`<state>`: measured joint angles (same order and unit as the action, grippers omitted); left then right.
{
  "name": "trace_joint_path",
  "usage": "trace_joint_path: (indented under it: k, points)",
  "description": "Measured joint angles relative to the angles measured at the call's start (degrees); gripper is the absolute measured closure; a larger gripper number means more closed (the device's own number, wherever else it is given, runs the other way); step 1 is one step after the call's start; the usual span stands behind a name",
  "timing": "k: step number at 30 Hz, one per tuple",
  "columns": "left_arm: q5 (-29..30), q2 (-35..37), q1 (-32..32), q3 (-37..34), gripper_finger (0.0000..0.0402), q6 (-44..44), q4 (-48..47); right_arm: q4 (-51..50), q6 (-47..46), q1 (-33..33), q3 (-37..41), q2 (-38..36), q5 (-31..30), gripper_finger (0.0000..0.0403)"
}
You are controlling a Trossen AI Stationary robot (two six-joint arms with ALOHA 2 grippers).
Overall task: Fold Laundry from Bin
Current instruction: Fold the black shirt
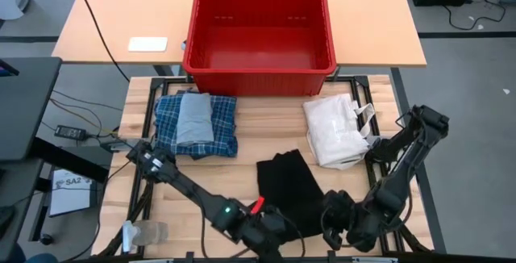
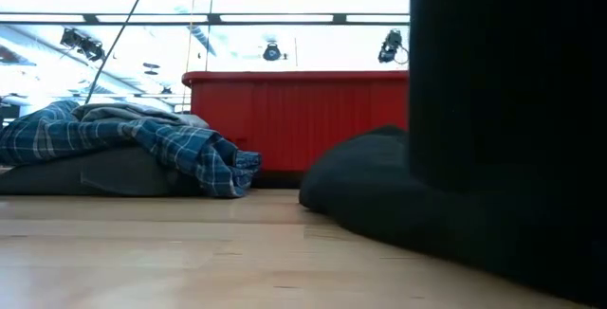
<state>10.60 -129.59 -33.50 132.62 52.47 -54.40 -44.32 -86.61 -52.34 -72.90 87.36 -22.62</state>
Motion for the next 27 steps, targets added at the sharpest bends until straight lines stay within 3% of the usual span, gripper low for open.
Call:
trace_joint_path:
  k: [4,10,16,27]
  points:
    - [4.9,0.4,0.0,0.1,0.0399,3.6,-3.4,-1.3,2.7,2.1,0.0,0.5,0.2,0.0385]
    - [7.5,1.5,3.2,0.1,0.0399,6.3,-16.1,-5.7,11.3,11.7,-0.1,-2.0,0.3,0.0385]
    - [9.0,1.5,9.2,0.1,0.0399,4.9,-26.6,-7.6,25.0,25.5,1.1,-2.6,7.4,0.0385]
    - [6.7,-1.5,20.3,0.1,0.0385,-6.1,-35.7,2.6,41.4,45.5,11.4,-2.8,17.5,0.0385]
